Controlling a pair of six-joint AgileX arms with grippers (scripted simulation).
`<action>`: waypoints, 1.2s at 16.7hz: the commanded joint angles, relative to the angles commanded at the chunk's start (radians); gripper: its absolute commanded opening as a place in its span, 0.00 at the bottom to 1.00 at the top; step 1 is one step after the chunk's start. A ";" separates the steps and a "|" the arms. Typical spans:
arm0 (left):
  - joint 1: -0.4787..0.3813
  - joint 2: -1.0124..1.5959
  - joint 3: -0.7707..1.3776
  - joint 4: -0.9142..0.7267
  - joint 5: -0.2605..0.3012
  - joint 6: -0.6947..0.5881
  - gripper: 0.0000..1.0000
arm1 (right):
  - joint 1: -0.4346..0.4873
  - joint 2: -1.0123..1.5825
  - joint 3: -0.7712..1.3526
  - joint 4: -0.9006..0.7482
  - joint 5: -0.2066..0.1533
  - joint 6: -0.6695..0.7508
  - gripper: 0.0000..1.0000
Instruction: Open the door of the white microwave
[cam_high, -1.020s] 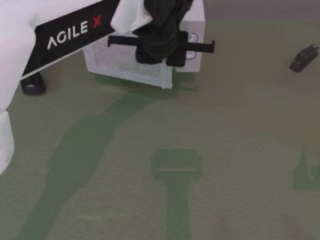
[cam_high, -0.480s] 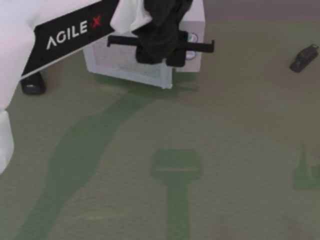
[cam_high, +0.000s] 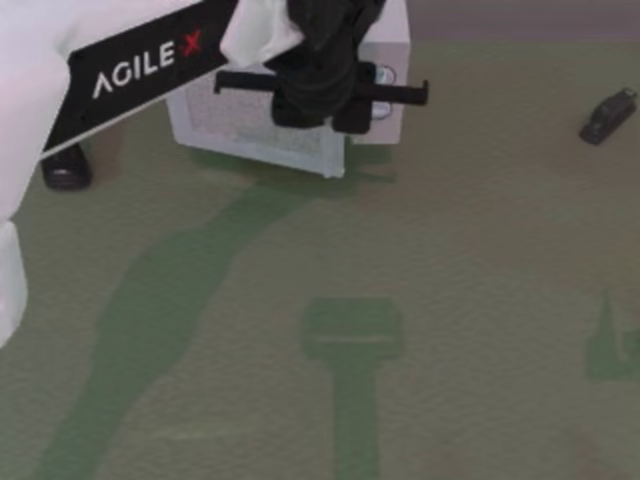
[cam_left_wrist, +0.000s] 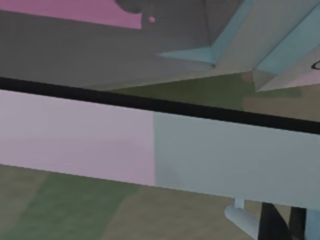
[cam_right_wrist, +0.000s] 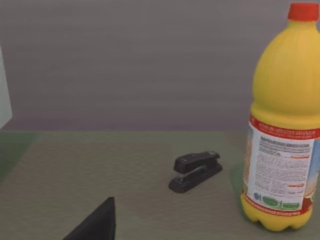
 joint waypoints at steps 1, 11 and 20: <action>0.000 0.000 0.000 0.000 0.000 0.000 0.00 | 0.000 0.000 0.000 0.000 0.000 0.000 1.00; 0.012 -0.084 -0.140 0.063 0.050 0.098 0.00 | 0.000 0.000 0.000 0.000 0.000 0.000 1.00; 0.015 -0.097 -0.149 0.074 0.055 0.107 0.00 | 0.000 0.000 0.000 0.000 0.000 0.000 1.00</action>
